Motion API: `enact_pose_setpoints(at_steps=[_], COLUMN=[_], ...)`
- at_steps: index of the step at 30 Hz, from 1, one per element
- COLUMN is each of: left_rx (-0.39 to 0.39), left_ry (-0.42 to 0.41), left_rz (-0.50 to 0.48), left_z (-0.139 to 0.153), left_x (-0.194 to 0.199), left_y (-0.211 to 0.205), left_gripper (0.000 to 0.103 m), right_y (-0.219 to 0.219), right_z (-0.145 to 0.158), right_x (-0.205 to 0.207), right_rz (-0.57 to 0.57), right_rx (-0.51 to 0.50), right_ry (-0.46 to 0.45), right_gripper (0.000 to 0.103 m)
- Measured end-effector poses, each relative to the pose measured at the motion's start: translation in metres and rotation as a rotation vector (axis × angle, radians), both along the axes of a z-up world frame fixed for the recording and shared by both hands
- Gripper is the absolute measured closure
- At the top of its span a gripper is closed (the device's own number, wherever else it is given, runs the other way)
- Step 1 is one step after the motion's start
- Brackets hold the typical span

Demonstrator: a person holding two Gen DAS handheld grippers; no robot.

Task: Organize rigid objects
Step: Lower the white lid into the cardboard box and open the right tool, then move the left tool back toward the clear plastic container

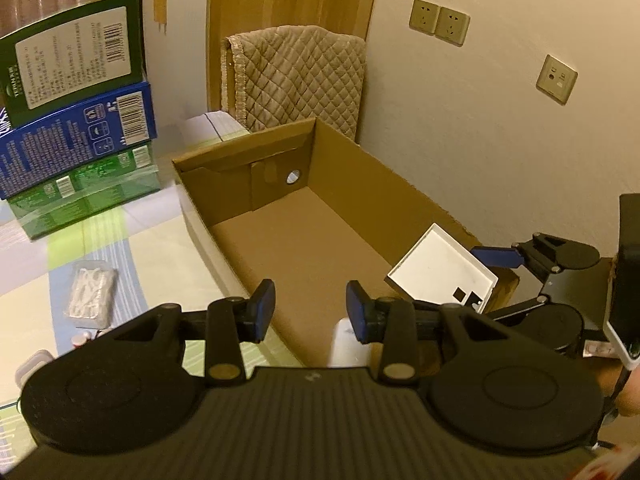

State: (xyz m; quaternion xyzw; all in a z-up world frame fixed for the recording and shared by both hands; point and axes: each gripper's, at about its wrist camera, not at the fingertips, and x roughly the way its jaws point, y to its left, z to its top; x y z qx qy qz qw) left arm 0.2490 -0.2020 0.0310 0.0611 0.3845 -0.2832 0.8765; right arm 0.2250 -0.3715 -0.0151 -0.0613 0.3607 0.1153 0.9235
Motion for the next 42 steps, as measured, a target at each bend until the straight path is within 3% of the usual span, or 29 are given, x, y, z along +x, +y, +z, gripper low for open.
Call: enact_pose_setpoints(at_steps=[6, 10, 18, 22, 26, 31, 35, 39, 42], left_rx=[0.002, -0.004, -0.02, -0.018, -0.014, -0.015, 0.001, 0.085, 0.1], left_ry=[-0.013, -0.026, -0.058, -0.079, -0.095, -0.116, -0.126, -0.163, -0.157], left_rz=[0.025, 0.052, 0.111, 0.163, 0.215, 0.285, 0.328, 0.375, 0.4], left_z=[0.002, 0.005, 0.016, 0.023, 0.027, 0.03, 0.027, 0.021, 0.015], left_x=[-0.005, -0.008, -0.025, -0.036, -0.048, -0.068, -0.084, -0.097, -0.104], left_y=[0.013, 0.024, 0.051, 0.072, 0.099, 0.138, 0.168, 0.192, 0.213], left_gripper=[0.069, 0.054, 0.038, 0.026, 0.022, 0.01, 0.006, 0.006, 0.006], right_y=[0.001, 0.0, 0.001, 0.014, 0.031, 0.056, 0.077, 0.101, 0.118], right_z=[-0.001, 0.001, 0.025, 0.041, 0.056, 0.071, 0.078, 0.078, 0.076], right_x=[0.0, -0.001, -0.019, -0.032, -0.046, -0.065, -0.077, -0.086, -0.092], right_rz=[-0.015, -0.041, -0.054, -0.029, -0.003, 0.046, 0.082, 0.144, 0.176], right_rx=[0.026, 0.028, 0.082, 0.095, 0.132, 0.184, 0.203, 0.22, 0.222], right_ry=[0.01, -0.005, -0.054, -0.081, -0.094, -0.101, -0.12, -0.119, -0.113], right_gripper=[0.018, 0.014, 0.011, 0.011, 0.011, 0.011, 0.011, 0.011, 0.011])
